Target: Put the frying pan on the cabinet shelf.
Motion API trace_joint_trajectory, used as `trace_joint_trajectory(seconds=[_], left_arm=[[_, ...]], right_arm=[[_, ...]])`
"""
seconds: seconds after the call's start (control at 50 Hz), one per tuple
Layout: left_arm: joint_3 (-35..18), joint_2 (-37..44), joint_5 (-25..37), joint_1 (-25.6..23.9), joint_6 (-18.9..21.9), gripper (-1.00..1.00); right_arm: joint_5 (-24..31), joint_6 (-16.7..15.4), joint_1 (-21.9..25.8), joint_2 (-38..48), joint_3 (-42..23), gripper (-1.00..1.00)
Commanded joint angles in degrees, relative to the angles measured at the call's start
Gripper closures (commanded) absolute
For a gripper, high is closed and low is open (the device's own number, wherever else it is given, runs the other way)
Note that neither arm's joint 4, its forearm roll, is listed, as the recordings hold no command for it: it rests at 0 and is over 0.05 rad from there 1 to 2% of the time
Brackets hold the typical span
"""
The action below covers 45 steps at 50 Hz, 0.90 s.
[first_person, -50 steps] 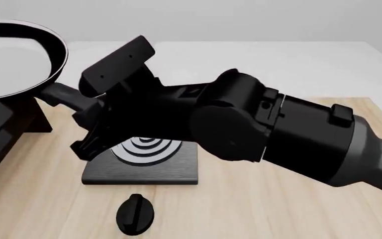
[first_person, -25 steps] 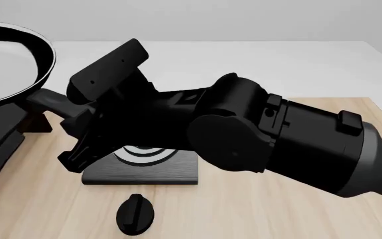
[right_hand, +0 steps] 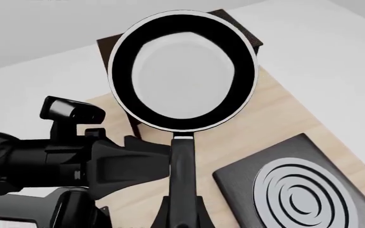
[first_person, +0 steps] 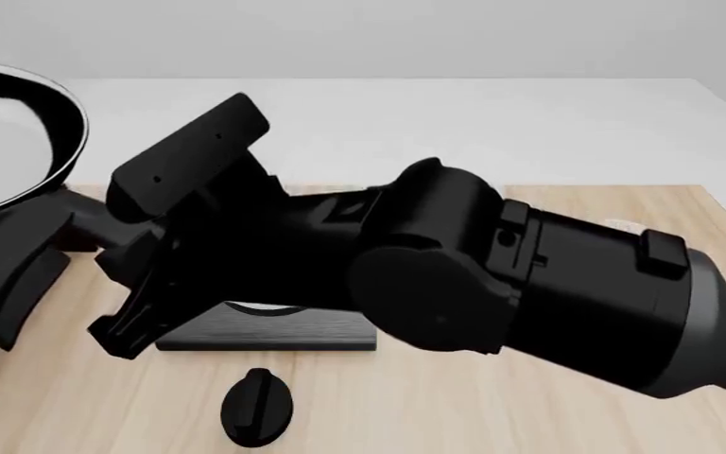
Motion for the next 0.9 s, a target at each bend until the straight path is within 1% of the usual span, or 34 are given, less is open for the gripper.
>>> trace_joint_trajectory(seconds=[0.02,0.16,0.22,0.24,0.28,0.56,0.64,0.66,0.9], left_arm=[[0.3,0.5,-0.9,-0.7,-0.6,-1.0],[0.7,1.0,-1.9,-0.8,-1.3,-1.0],[0.6,1.1,-2.0,-0.7,-1.4,-1.0],[0.7,1.3,-2.3,-0.6,-1.4,-1.0],[0.9,1.5,-2.6,-0.6,-1.3,-1.0],[1.1,2.3,-3.6,-0.6,-1.3,-1.0],[1.4,2.3,-4.1,-0.4,-1.9,-1.0],[1.4,2.4,-4.1,-0.4,-2.0,1.0],[1.4,2.3,-4.1,-0.2,-2.2,1.0]], right_arm=[[-0.7,1.6,0.8,-1.4,-1.0,1.0],[-1.2,2.0,0.9,-2.0,-0.4,1.0],[-1.2,2.2,1.6,-1.9,-0.3,1.0],[-1.4,3.6,2.0,-2.1,-0.2,1.0],[-1.3,2.8,2.4,-2.2,-0.3,1.0],[-1.5,3.1,3.3,-2.3,0.3,1.0],[-1.7,3.1,3.2,-2.4,0.4,1.0],[-1.7,3.1,3.3,-2.4,0.5,1.0],[-2.1,2.9,3.3,-2.8,0.9,1.0]])
